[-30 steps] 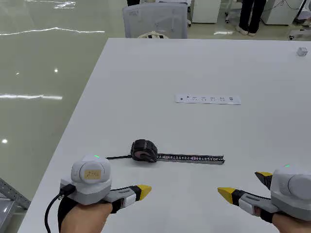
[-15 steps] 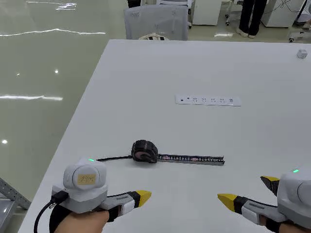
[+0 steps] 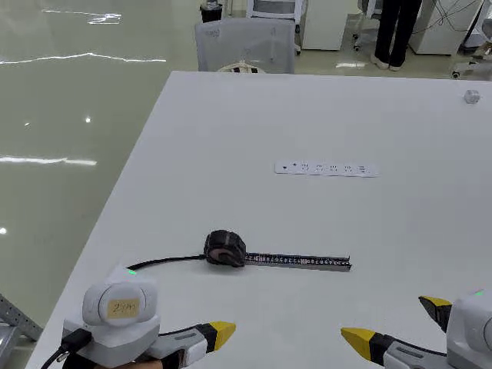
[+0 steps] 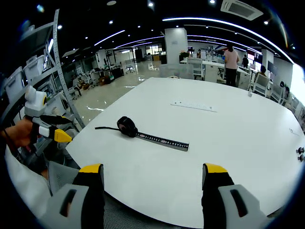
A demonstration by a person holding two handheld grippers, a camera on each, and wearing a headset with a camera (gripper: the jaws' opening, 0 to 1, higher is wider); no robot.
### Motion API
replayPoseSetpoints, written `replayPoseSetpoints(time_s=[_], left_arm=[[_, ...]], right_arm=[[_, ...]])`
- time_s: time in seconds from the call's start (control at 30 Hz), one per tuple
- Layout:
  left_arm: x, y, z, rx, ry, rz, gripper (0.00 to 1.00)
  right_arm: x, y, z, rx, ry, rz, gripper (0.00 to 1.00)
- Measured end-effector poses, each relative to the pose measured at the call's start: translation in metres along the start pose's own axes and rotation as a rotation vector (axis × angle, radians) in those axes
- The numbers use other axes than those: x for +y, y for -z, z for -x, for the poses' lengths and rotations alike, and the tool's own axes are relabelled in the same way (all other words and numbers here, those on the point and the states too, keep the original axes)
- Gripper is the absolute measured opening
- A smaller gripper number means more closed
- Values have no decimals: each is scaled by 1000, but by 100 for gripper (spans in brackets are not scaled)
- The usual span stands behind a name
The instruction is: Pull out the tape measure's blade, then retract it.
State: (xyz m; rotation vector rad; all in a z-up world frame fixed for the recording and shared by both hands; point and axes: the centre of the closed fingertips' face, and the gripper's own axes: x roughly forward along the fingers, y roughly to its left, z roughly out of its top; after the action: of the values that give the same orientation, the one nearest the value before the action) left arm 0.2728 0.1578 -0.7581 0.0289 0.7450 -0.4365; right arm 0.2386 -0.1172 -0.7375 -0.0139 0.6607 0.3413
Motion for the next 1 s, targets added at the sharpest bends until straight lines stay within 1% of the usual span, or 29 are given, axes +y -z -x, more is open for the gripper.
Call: replayPoseSetpoints(time_s=[0.1, 0.3, 0.47, 0.53, 0.57, 0.6, 0.77, 0.83, 0.93, 1.0], left_arm=[[-1, 2, 0, 7, 6, 1, 100], [1, 3, 0, 13, 5, 8, 100], [6, 4, -1, 16, -7, 22, 100], [10, 6, -1, 20, -32, 31, 100], [11, 6, -1, 17, -36, 33, 100], [11, 6, -1, 18, -37, 43, 100], [8, 8, -5, 24, -42, 54, 99], [7, 7, -7, 24, -43, 66, 97], [4, 6, -9, 29, -43, 75, 97], [3, 5, -12, 36, -45, 70, 97]], right_arm=[[0, 1, 0, 2, 3, -4, 87], [0, 6, 2, 13, 6, -15, 87], [-2, 7, 2, 19, 14, -18, 87], [-3, 8, 2, 21, 16, -18, 87], [-4, 8, 2, 22, 18, -16, 87], [-4, 9, 2, 26, 20, -14, 88], [-5, 11, -1, 38, 18, -9, 88], [-6, 11, -3, 43, 14, 2, 87], [-7, 10, -6, 45, 8, -1, 87], [-9, 9, -9, 50, 8, 2, 87]])
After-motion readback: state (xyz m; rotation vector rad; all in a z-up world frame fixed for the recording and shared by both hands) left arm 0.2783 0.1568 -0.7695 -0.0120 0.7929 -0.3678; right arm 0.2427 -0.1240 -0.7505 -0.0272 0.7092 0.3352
